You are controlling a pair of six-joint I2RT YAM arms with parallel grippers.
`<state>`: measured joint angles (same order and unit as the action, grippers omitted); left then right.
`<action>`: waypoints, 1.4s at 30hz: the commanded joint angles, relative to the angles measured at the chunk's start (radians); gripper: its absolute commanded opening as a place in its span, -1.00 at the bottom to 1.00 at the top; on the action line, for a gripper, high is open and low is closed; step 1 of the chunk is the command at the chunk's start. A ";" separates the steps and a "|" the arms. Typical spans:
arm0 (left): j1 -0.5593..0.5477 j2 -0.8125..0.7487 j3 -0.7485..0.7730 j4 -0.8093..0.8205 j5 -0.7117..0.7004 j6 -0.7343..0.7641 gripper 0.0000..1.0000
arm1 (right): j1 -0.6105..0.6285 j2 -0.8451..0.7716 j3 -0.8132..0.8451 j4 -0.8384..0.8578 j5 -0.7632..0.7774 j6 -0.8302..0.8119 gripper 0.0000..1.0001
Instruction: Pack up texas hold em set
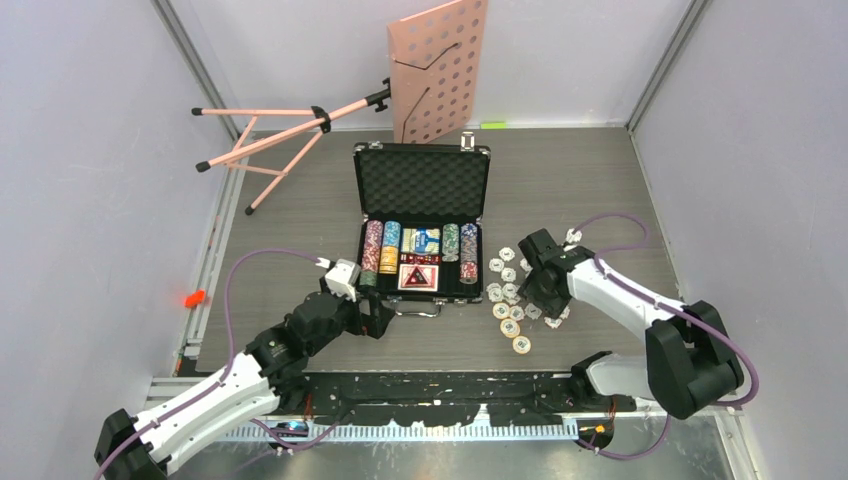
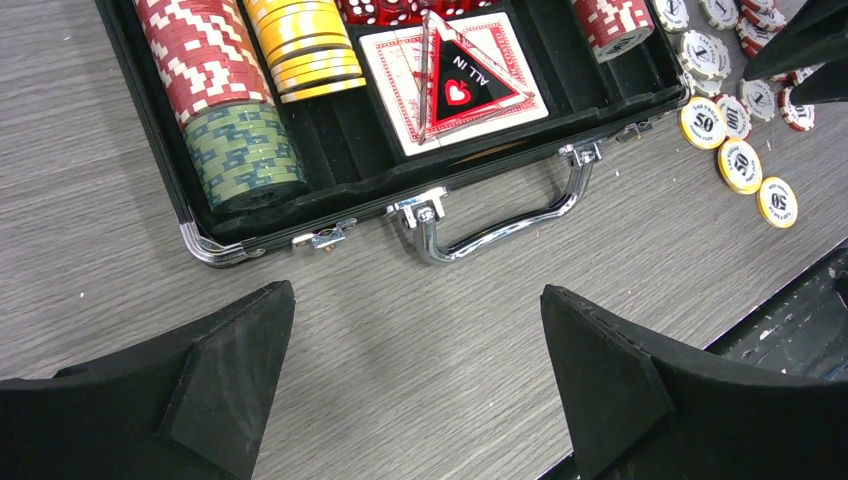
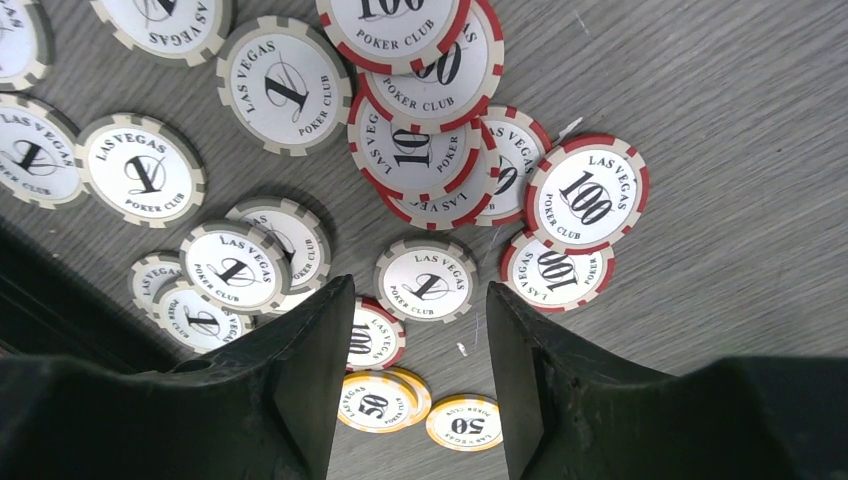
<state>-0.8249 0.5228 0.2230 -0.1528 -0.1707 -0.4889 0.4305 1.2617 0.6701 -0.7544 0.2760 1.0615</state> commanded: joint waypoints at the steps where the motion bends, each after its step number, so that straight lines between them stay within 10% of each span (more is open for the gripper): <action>1: -0.005 -0.013 0.021 0.058 0.009 0.010 0.96 | 0.005 0.032 0.041 0.009 -0.006 0.013 0.16; 11: -0.005 -0.015 0.021 0.057 0.011 0.010 0.96 | 0.005 0.102 0.022 0.008 -0.015 0.026 0.12; 23: -0.005 -0.029 0.018 0.050 0.009 0.009 0.96 | 0.005 0.028 0.099 -0.079 0.018 0.035 -0.38; 37: -0.005 -0.025 0.019 0.049 0.008 0.008 0.96 | 0.005 0.159 0.255 -0.011 -0.057 -0.036 -0.38; 42: -0.005 -0.029 0.019 0.045 0.005 0.008 0.96 | 0.006 0.165 0.257 -0.009 -0.058 -0.059 -0.02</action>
<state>-0.8249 0.5018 0.2230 -0.1520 -0.1638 -0.4889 0.4305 1.4464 0.9012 -0.7738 0.2214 1.0336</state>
